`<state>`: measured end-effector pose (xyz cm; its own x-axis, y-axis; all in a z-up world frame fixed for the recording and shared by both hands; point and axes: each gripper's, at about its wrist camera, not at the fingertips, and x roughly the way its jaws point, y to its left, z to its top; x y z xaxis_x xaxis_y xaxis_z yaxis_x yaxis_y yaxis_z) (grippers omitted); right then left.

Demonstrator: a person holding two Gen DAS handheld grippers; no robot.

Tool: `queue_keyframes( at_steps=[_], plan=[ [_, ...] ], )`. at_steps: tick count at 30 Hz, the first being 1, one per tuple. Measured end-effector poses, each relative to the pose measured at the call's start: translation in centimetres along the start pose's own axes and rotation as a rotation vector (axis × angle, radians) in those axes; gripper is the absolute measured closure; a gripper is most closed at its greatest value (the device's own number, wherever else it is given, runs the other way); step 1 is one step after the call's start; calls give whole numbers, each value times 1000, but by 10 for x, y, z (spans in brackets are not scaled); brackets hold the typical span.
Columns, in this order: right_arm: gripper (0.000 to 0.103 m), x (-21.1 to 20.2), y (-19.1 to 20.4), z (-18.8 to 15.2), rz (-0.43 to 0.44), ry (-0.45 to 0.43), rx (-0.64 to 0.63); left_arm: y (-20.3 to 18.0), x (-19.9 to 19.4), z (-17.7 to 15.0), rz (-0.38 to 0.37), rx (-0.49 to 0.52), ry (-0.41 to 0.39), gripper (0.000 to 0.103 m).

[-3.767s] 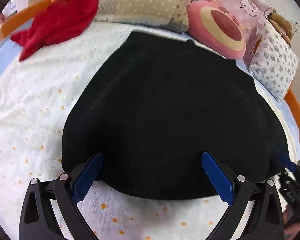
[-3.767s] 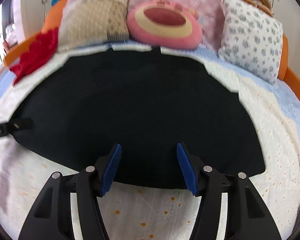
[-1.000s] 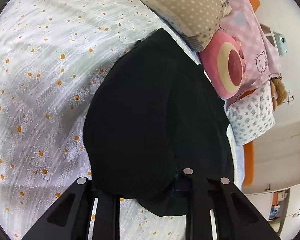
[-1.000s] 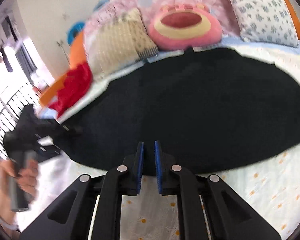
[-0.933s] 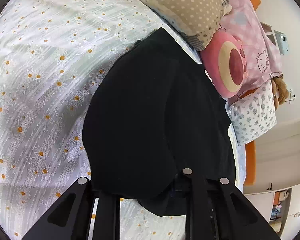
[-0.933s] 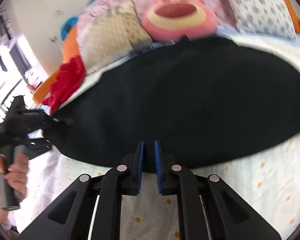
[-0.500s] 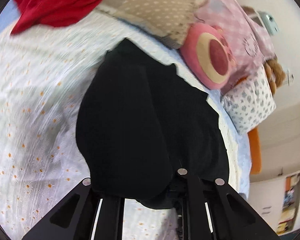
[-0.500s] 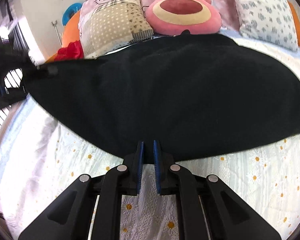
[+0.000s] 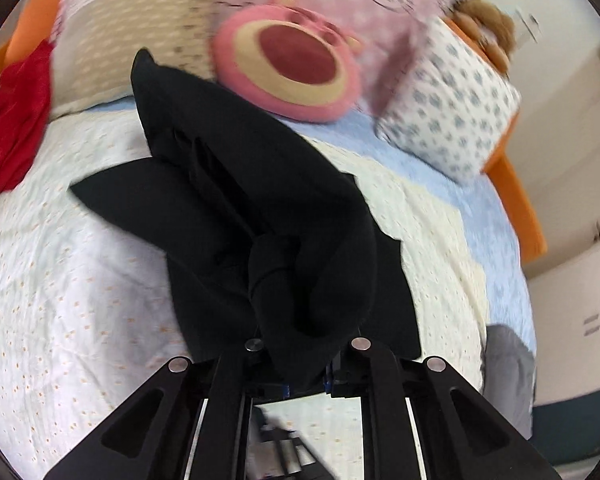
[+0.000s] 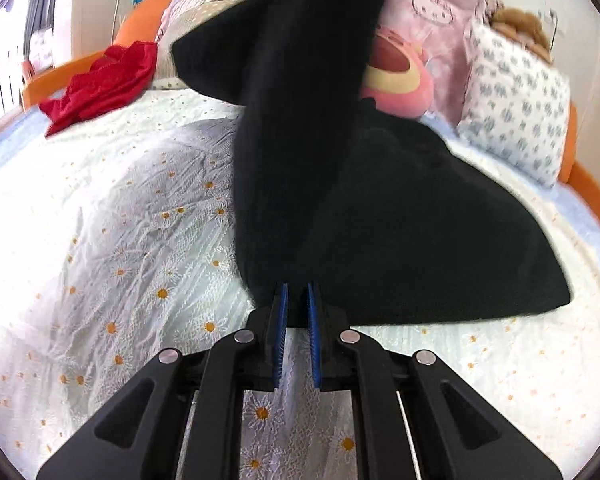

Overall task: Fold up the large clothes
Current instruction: 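Lift the side edge with both grippers and fold it over the jacket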

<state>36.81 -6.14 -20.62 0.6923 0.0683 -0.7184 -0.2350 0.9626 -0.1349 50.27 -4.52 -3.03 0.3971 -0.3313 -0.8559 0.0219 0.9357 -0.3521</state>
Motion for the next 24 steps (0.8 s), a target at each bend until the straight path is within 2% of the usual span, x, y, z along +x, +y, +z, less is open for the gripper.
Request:
queue_keyframes(
  at_steps=[7, 12, 17, 20, 24],
  plan=[
    [92, -3, -10, 3, -6, 16, 30, -98, 28, -28, 61, 228, -8, 91],
    [92, -4, -4, 1, -26, 10, 24, -135, 76, -45, 75, 258, 57, 91],
    [92, 1, -4, 2, -20, 23, 35, -148, 120, -71, 128, 303, 92, 91],
    [92, 0, 0, 4, -41, 21, 19, -153, 117, -76, 140, 315, 63, 91],
    [92, -3, -13, 5, -7, 16, 81, -176, 91, -76, 141, 392, -23, 91]
  ],
)
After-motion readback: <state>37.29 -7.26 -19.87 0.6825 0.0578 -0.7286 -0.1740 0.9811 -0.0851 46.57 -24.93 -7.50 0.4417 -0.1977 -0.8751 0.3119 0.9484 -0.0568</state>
